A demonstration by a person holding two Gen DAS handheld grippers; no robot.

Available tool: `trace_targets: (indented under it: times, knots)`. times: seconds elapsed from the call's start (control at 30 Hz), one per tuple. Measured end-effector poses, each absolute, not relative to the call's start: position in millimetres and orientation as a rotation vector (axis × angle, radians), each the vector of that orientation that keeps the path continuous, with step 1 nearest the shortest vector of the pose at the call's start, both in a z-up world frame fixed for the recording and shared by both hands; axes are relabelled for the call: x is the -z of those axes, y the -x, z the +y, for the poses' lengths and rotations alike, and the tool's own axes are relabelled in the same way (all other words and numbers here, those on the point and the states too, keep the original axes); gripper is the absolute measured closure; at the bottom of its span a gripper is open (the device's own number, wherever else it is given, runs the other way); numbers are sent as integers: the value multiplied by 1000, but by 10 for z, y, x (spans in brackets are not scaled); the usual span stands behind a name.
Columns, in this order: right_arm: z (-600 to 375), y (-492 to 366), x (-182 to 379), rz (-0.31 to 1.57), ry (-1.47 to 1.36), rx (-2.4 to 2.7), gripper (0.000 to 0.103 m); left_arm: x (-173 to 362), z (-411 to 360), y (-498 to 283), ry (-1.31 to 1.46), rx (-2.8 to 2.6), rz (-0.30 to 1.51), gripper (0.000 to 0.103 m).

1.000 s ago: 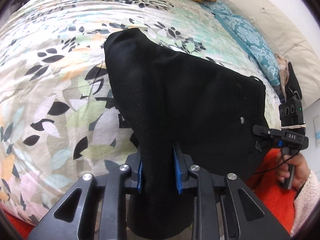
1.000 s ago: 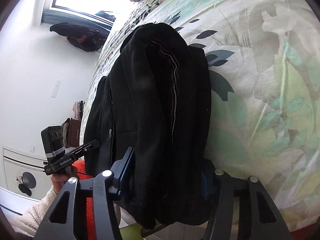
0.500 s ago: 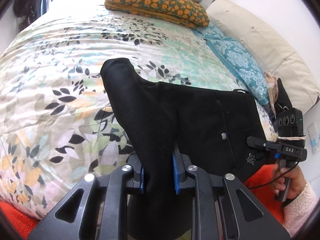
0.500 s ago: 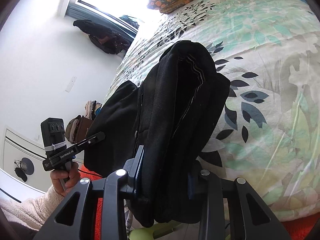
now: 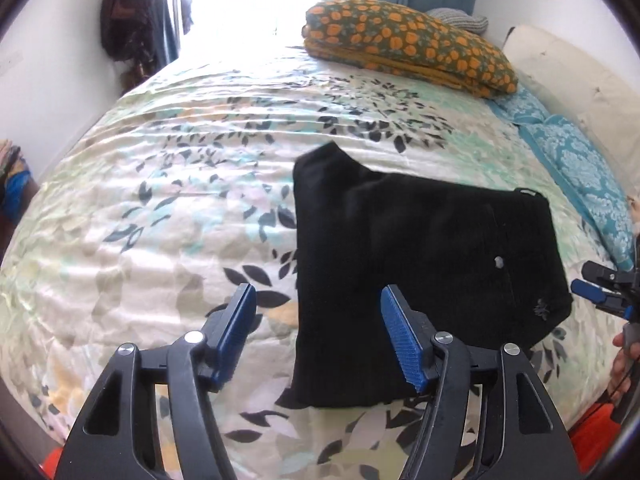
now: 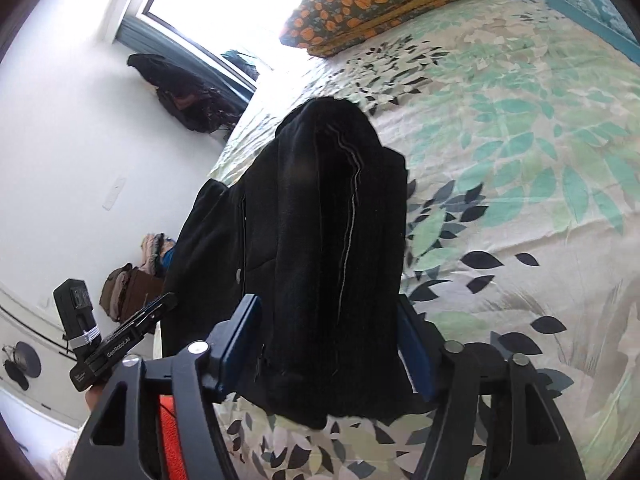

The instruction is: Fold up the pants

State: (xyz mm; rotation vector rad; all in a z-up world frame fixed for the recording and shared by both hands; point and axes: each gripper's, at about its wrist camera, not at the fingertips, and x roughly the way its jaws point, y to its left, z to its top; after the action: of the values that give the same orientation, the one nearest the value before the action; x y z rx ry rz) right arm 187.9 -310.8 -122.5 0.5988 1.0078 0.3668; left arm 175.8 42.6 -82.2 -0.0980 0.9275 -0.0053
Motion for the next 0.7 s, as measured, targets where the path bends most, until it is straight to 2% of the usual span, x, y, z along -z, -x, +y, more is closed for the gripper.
trace_targets:
  times: [0.07, 0.1, 0.2, 0.3, 0.33, 0.6, 0.7]
  knots:
    - [-3328, -1665, 1237, 985, -602, -306, 16, 883, 551, -1539, 119, -16, 910, 27]
    - [-3405, -1543, 1230, 980, -570, -262, 14, 901, 581, -1423, 109, -49, 898, 26]
    - [-3544, -1184, 1131, 948, -425, -104, 1, 880, 550, -1094, 68, -119, 860, 25]
    - [-3435, -798, 920, 893, -260, 72, 0, 740, 357, -799, 28, -122, 799, 23]
    - [-3376, -694, 859, 871, -224, 106, 0, 666, 277, -693, 7, -105, 783, 17]
    - [-2731, -26, 449, 785, -156, 160, 0, 116, -212, -255, 57, 74, 791, 17]
    - [-2464, 79, 340, 800, -95, 140, 0, 36, -288, -185, 25, 86, 824, 13]
